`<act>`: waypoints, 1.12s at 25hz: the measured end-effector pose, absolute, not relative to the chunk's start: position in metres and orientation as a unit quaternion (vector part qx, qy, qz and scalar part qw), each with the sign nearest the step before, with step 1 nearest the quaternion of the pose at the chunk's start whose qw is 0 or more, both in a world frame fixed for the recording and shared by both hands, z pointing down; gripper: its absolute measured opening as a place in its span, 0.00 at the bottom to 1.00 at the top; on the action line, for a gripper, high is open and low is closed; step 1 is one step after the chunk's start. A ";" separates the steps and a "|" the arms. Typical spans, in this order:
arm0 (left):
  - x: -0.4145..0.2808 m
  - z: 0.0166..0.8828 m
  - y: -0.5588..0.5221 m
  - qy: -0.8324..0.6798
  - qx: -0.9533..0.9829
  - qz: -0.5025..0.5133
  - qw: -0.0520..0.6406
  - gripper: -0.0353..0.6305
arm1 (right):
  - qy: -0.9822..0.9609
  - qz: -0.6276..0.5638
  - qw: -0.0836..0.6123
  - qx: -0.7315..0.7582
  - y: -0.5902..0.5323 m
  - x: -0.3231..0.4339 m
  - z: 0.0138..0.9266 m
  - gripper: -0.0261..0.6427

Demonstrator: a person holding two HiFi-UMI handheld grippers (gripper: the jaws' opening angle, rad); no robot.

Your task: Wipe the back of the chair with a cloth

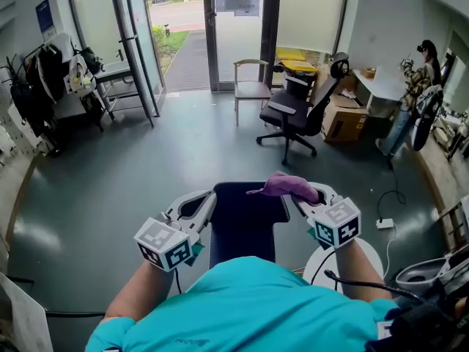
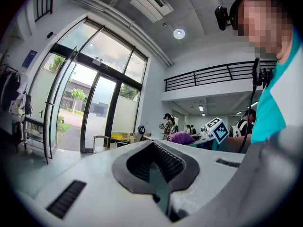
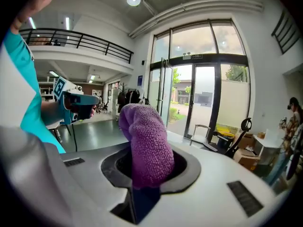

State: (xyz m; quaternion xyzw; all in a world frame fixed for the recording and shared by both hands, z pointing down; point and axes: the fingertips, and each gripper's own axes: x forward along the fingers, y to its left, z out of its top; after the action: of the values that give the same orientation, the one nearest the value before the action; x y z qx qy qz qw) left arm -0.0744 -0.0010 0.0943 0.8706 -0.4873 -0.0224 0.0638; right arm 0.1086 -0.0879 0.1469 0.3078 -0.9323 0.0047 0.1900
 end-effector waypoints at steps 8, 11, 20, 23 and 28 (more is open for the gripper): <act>-0.072 0.080 0.000 -0.485 0.872 -0.024 0.053 0.04 | -0.956 0.034 0.115 0.266 -0.069 0.094 0.114 0.16; -0.073 0.082 0.002 -0.486 0.872 -0.022 0.053 0.04 | -0.956 0.030 0.116 0.268 -0.066 0.096 0.116 0.15; -0.072 0.079 0.005 -0.483 0.873 -0.020 0.056 0.04 | -0.957 0.024 0.124 0.262 -0.057 0.098 0.115 0.15; -0.071 0.078 0.005 -0.482 0.874 -0.019 0.057 0.04 | -0.957 0.020 0.127 0.258 -0.054 0.096 0.112 0.15; -0.067 0.080 0.003 -0.480 0.875 -0.019 0.056 0.04 | -0.958 0.019 0.126 0.256 -0.055 0.100 0.115 0.15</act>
State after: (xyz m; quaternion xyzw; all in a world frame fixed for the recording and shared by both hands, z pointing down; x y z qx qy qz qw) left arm -0.0669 0.0029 0.0798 0.8752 -0.4802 -0.0188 0.0562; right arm 0.0998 -0.0550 0.1154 0.2555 -0.9584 0.0192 0.1261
